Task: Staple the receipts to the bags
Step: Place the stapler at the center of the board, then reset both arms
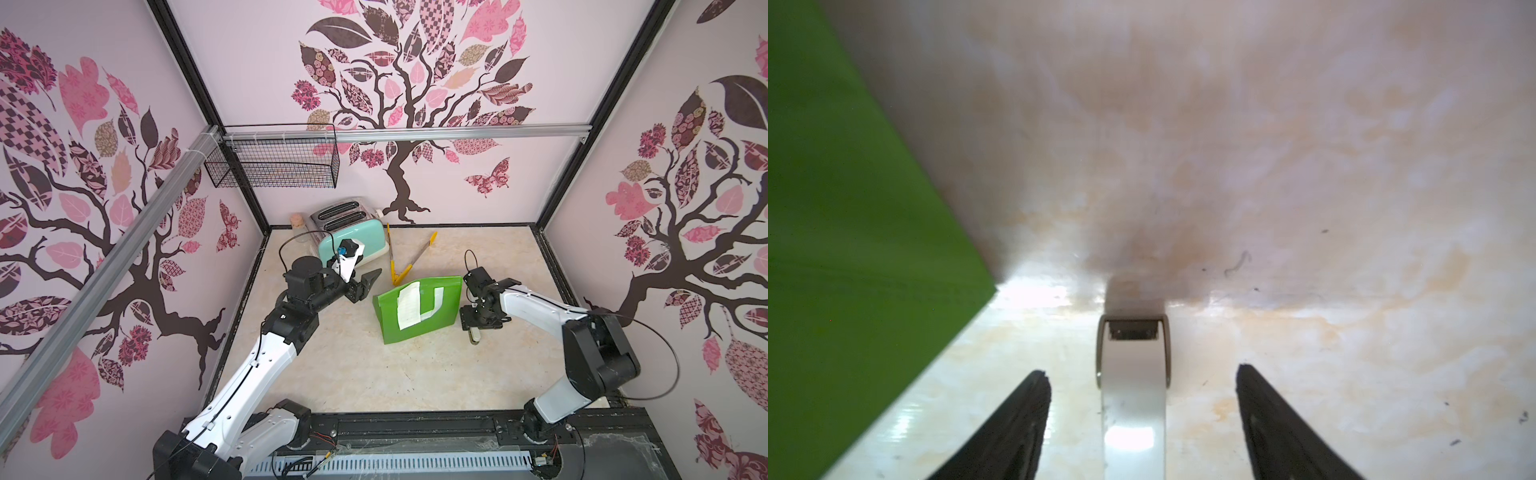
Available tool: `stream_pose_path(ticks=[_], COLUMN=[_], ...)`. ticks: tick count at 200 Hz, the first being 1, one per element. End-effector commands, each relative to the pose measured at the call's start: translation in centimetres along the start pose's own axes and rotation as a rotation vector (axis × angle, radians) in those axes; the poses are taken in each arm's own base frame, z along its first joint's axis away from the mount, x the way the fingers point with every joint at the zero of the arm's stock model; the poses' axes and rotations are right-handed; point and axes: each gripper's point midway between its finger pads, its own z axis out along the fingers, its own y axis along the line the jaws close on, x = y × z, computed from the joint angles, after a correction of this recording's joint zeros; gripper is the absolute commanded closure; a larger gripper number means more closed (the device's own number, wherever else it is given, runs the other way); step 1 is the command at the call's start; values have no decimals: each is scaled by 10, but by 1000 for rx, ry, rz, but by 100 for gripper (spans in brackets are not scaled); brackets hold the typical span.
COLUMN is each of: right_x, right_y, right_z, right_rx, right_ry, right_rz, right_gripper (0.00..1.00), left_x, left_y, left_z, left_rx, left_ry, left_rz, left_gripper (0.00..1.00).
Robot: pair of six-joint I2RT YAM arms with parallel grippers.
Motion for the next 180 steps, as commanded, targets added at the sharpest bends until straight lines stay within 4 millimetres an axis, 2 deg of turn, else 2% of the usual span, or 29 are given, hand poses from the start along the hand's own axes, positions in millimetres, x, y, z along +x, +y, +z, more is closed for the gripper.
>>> stream_pose_path(ticks=[1,10,37,63,81,95,106,120,131,158,166,180], right_x=[-42,-51,-72,-75,-71,-69,-69,-74,-81,-95,-98,-101], right_y=[-12,-20,-45,-72,-85,-104,-116,-114,-111,-111,-106,-111], right_z=[-54,-69,-107,-121,-106,-85,-79,-76,-66,-45,-38,-32], right_rx=[19,35,118,248,285,355,389,340,322,299,245,189], right_ry=[-297,-403,-724,-1001,-1042,-1012,-1052,-1117,-1108,-1107,-1104,-1078], right_rz=[57,78,107,120,111,151,190,188,168,169,140,158], right_gripper=[9,1,0,0,0,0,0,0,0,0,0,0], left_x=[22,30,68,111,138,157,176,200,216,233,230,228], left_y=[35,48,85,125,148,164,176,193,200,218,222,225], left_z=[-7,-11,-30,-64,-82,-87,-86,-85,-79,-71,-63,-54], left_rx=[-213,-291,-538,-852,-999,-1084,-1114,-1142,-1137,-1145,-1113,-1082], left_ry=[56,72,141,219,242,268,300,316,349,277,249,248], left_rz=[-116,-155,-241,-239,-261,-265,-282,-320,-299,-314,-303,-279], left_gripper=[33,33,31,30,23,16,14,13,10,9,8,8])
